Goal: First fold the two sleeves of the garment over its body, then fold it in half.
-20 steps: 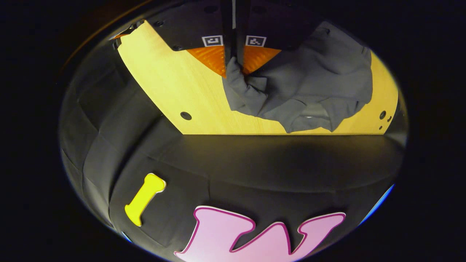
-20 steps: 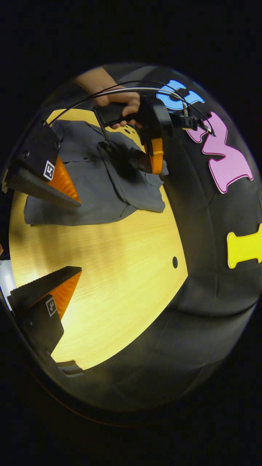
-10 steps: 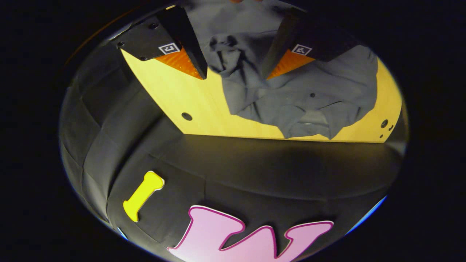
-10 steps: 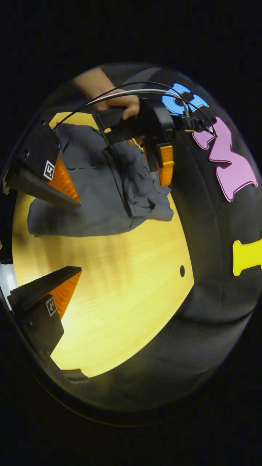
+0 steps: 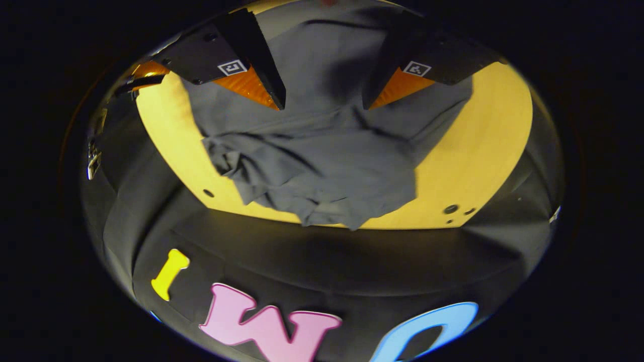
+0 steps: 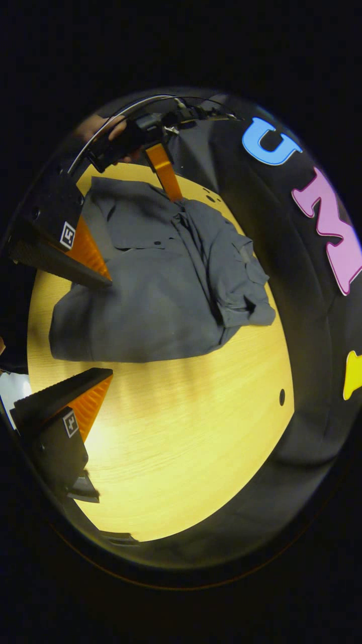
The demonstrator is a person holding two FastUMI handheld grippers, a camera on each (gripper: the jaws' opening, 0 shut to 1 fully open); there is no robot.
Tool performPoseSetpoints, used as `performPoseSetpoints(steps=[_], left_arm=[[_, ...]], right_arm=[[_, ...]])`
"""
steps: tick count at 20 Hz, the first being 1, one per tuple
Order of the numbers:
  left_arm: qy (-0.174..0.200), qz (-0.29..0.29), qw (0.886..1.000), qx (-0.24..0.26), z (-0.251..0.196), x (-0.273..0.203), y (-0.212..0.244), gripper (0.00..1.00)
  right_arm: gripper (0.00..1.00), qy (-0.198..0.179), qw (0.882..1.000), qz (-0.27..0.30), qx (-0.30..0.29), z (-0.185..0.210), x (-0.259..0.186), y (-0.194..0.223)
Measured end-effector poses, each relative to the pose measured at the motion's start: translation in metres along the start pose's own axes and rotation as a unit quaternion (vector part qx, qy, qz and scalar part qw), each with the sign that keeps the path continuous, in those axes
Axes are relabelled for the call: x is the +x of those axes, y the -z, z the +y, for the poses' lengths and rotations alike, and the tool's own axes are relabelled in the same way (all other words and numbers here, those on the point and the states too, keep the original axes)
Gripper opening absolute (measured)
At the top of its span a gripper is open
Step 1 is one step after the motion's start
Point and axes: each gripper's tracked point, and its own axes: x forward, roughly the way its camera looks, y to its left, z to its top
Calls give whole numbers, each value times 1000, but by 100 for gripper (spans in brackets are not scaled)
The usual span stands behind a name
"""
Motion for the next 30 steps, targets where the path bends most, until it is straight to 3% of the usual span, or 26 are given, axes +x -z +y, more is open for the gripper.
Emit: performPoseSetpoints(steps=[1,2,5,6,8,13,24,25,26,30], left_arm=[[-17,4,1000,-6,21,-11,12,92],[-31,9,999,-14,39,-21,24,96],[-72,19,996,-47,90,-48,57,96],[-87,21,994,-56,105,-57,66,92],[-113,29,990,-75,135,-72,87,96],[-152,63,981,-104,179,-91,138,96],[-144,92,983,-73,160,-88,166,98],[-140,95,983,-68,155,-88,166,93],[-135,95,984,-62,150,-87,166,98],[-133,99,985,-51,140,-85,167,96]], right_arm=[[99,0,1000,7,-4,3,3,6],[99,1,1000,12,-3,4,6,11],[99,6,999,26,18,3,11,22],[99,10,999,28,23,2,11,25],[99,16,999,31,31,2,14,26],[99,35,998,48,22,1,27,34],[99,76,990,82,-85,26,45,58],[99,80,988,85,-97,30,46,60],[99,84,987,88,-109,32,47,62],[99,108,981,90,-136,39,51,67]])
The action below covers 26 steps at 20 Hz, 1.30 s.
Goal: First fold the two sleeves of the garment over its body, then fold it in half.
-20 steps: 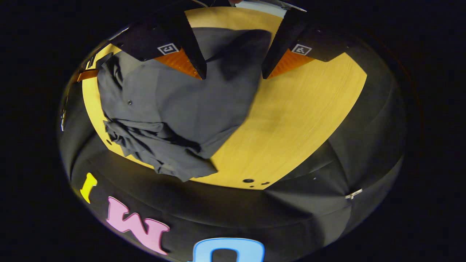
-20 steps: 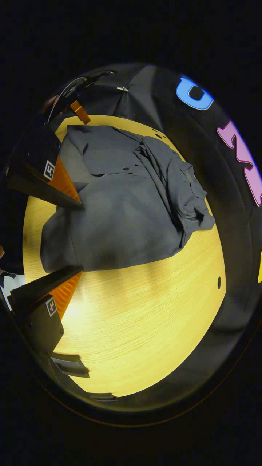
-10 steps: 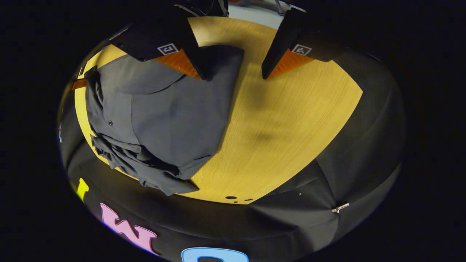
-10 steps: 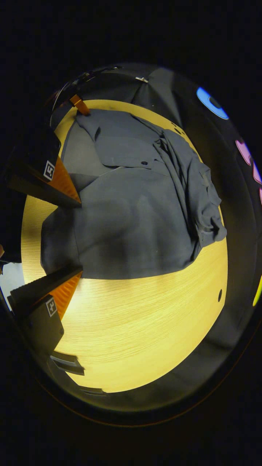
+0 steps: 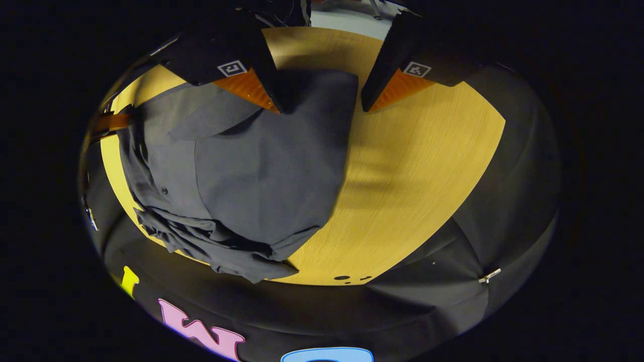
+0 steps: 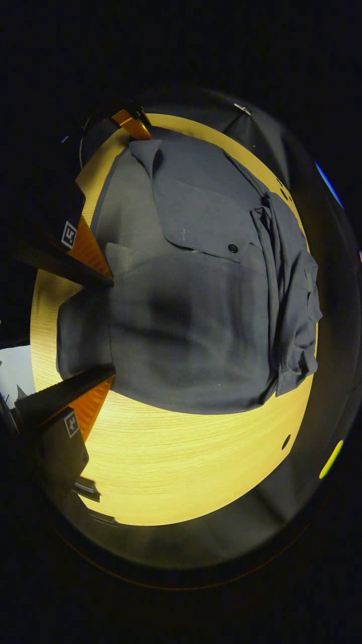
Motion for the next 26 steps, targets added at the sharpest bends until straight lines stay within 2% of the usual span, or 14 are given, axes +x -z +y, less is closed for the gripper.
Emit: performPoseSetpoints(steps=[3,5,7,8,9,10,11,12,14,16,18,21,26], left_arm=[[5,2,1000,7,-6,2,0,93],[12,8,1000,15,-10,3,0,87],[22,9,999,27,-16,3,0,79],[27,10,999,30,-20,2,-1,68],[30,9,999,32,-23,4,-1,63],[32,9,999,30,-26,4,-1,47],[35,7,999,26,-30,4,-3,38],[37,7,999,24,-33,4,-4,29],[44,4,999,11,-36,5,-5,14],[57,6,998,-10,-39,4,-8,7],[66,11,998,-21,-38,4,-10,6],[66,-12,998,-13,-35,-8,-24,6],[108,-70,991,-44,-53,-45,-65,5]], right_arm=[[97,-2,1000,1,3,0,1,-2],[84,-8,1000,3,-12,8,1,-4],[59,-9,1000,3,-26,13,2,-6],[47,-16,999,5,-37,15,2,-6],[47,-19,999,1,-38,16,5,-10],[25,-22,999,4,-35,17,3,-8],[25,-29,999,0,-35,16,3,-12],[13,-38,999,5,-36,16,3,-10],[10,-61,997,5,-49,17,5,-10],[6,-77,996,7,-41,16,1,-11],[6,-94,996,-8,-9,16,-4,-18],[6,-110,992,-40,36,14,-20,-35],[6,-116,988,-76,71,4,-44,-55]])
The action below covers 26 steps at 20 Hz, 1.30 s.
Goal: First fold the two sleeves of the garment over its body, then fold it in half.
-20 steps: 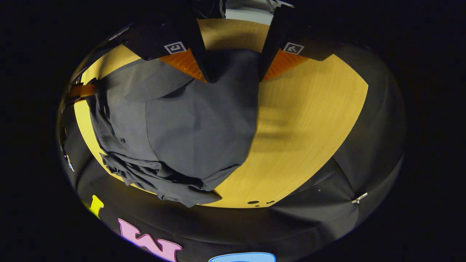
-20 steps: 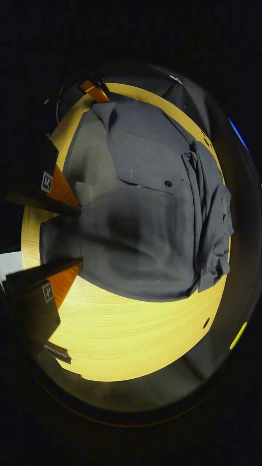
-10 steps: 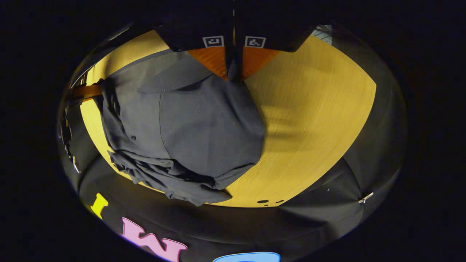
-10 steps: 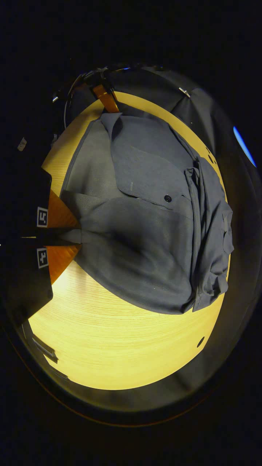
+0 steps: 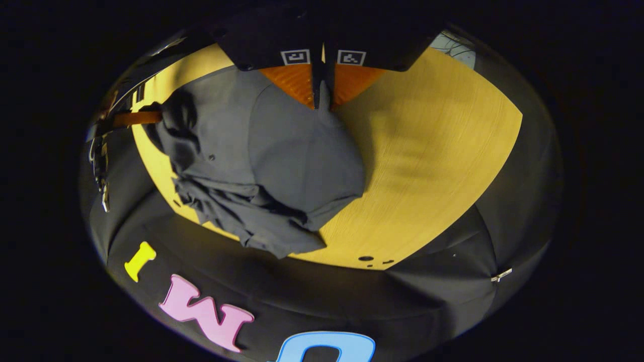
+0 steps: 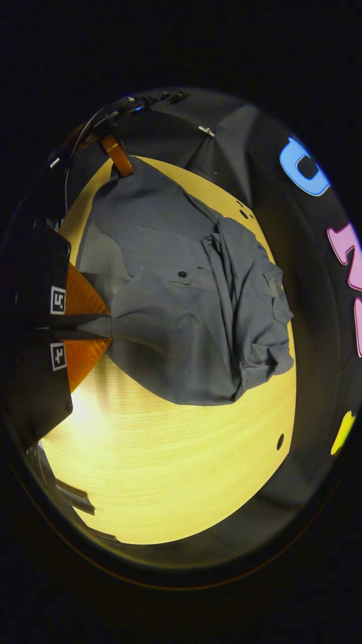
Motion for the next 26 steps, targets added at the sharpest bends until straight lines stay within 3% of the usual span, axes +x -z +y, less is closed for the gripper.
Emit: performPoseSetpoints(steps=[4,16,24,25,26], left_arm=[[15,-33,999,-11,-10,-8,-34,6],[22,-89,996,20,-24,-8,-104,6],[11,-153,987,41,-21,12,-183,5],[7,-160,986,41,-20,17,-195,2],[8,-166,985,35,-21,21,-206,5]], right_arm=[[5,-7,999,-32,9,2,-15,-24],[5,-23,994,-110,-1,13,-29,-94],[6,-30,987,-158,-14,12,-22,-165],[5,-26,986,-165,-20,10,-20,-176],[6,-24,984,-174,-24,10,-18,-188]])
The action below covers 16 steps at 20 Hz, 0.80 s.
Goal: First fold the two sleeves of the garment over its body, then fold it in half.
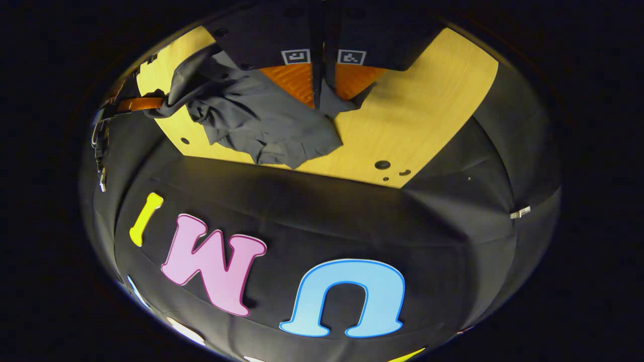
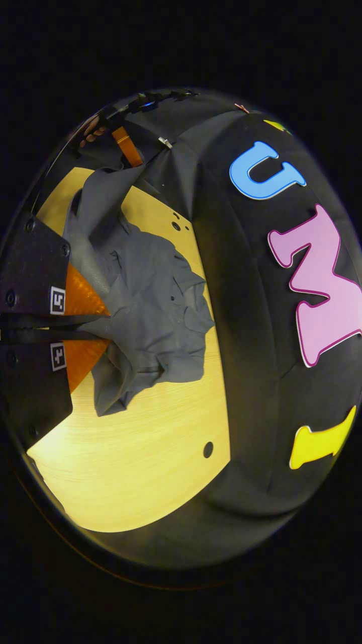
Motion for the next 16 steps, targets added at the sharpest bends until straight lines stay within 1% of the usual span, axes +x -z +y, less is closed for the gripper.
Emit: performPoseSetpoints(steps=[2,4,6,7,9,10,13,16], left_arm=[[4,-13,1000,-13,-2,18,-20,6],[3,-23,1000,-7,0,36,-38,5],[5,-31,999,5,-3,55,-53,5],[1,-36,999,16,-3,68,-57,6],[-8,-48,998,48,0,92,-68,5],[-5,-48,998,50,-1,103,-72,5],[3,-47,999,23,-2,134,-80,5],[-3,-52,999,13,4,167,-87,5]], right_arm=[[5,-2,1000,-16,3,0,11,-22],[5,1,1000,-28,1,-4,24,-40],[5,4,999,-40,-3,-7,36,-56],[5,6,999,-45,-3,-9,42,-63],[5,8,998,-54,1,-13,53,-77],[5,8,998,-59,2,-15,59,-84],[5,12,997,-74,-2,-19,78,-106],[5,17,996,-85,-9,-24,100,-122]])
